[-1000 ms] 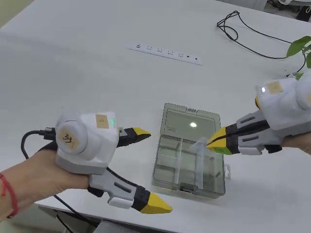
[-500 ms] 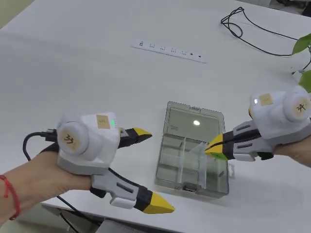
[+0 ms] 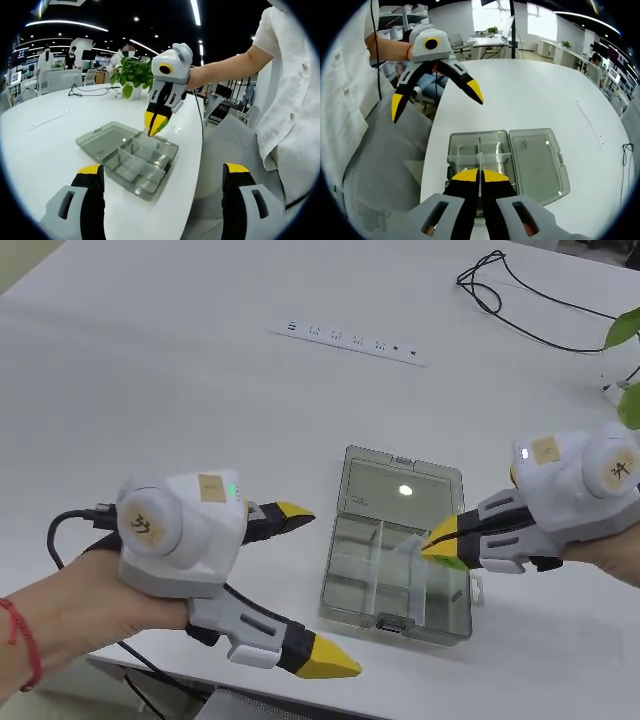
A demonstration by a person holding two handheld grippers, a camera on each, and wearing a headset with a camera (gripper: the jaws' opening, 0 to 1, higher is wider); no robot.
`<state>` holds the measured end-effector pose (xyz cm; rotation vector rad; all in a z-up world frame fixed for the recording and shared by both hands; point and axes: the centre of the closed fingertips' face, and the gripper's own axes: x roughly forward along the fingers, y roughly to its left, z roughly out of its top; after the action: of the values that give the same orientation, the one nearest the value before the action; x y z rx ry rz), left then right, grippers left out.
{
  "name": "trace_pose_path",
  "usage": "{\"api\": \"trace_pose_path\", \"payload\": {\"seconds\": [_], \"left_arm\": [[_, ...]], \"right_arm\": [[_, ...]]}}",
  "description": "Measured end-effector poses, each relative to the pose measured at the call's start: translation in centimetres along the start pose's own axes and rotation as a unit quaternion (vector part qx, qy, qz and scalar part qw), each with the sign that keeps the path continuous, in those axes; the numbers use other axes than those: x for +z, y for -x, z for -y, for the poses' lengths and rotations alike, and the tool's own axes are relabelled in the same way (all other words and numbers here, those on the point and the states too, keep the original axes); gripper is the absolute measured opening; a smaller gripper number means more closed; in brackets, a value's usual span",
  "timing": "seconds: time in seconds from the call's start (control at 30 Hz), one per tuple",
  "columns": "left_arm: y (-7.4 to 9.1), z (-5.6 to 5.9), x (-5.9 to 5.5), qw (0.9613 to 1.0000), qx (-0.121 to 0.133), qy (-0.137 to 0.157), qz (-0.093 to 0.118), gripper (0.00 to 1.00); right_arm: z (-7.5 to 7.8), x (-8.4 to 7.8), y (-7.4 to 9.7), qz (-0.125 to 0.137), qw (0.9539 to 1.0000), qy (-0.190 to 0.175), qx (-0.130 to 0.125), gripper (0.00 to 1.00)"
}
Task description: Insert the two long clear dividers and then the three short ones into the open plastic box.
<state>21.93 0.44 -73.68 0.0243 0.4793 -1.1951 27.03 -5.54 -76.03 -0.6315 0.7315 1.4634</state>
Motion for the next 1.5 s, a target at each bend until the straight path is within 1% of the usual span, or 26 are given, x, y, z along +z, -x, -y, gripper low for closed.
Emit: {"api": "trace_pose_path", "payload": {"seconds": [0.07, 0.1, 0.13, 0.2, 0.4, 0.6, 0.8, 0.93, 1.13, 1.2, 1.3, 1.5], "left_arm": [[0.0, 0.0, -0.1, 1.0, 0.0, 0.0, -0.001, 1.0], [-0.1, 0.0, -0.1, 1.0, -0.001, 0.0, -0.001, 1.0], [-0.1, 0.1, -0.1, 1.0, -0.001, 0.001, -0.001, 1.0], [-0.1, 0.1, -0.1, 1.0, -0.002, 0.002, 0.0, 1.0], [-0.1, 0.1, -0.2, 1.0, -0.002, 0.002, -0.002, 1.0], [0.0, 0.1, -0.3, 1.0, -0.004, 0.003, -0.002, 1.0], [0.1, 0.0, -0.4, 1.0, -0.003, 0.002, -0.004, 1.0], [0.1, 0.0, -0.4, 1.0, -0.003, 0.003, -0.005, 1.0], [0.2, -0.1, -0.5, 1.0, -0.001, 0.005, -0.004, 1.0], [0.2, -0.1, -0.6, 1.0, -0.001, 0.005, -0.005, 1.0], [0.2, -0.1, -0.5, 1.0, -0.002, 0.006, -0.004, 1.0], [0.2, -0.2, -0.5, 1.0, -0.002, 0.006, -0.004, 1.0]], "right_arm": [[-0.3, 0.0, -0.3, 0.001, 0.9999, 0.014, -0.002, 0.02], [-0.4, 0.0, -0.5, -0.001, 0.9996, 0.029, -0.002, 0.02], [-0.4, 0.2, -0.6, 0.003, 0.9993, 0.036, -0.003, 0.02], [-0.5, 0.2, -0.7, 0.0, 0.999, 0.044, -0.005, 0.02], [-0.1, 0.0, -0.9, 0.003, 0.9992, 0.038, -0.005, 0.02], [0.1, -0.2, -1.6, -0.002, 0.9993, 0.036, 0.0, 0.02], [0.2, -0.6, -2.5, -0.017, 0.9993, 0.034, 0.007, 0.02], [0.2, -1.2, -3.1, -0.029, 0.9989, 0.035, 0.011, 0.02], [0.2, -2.1, -4.3, -0.049, 0.9979, 0.039, 0.014, 0.02], [0.2, -2.3, -4.5, -0.059, 0.997, 0.048, 0.015, 0.02], [0.1, -2.5, -4.8, -0.069, 0.9961, 0.054, 0.015, 0.02], [0.1, -2.8, -4.9, -0.078, 0.9952, 0.057, 0.017, 0.02]]}}
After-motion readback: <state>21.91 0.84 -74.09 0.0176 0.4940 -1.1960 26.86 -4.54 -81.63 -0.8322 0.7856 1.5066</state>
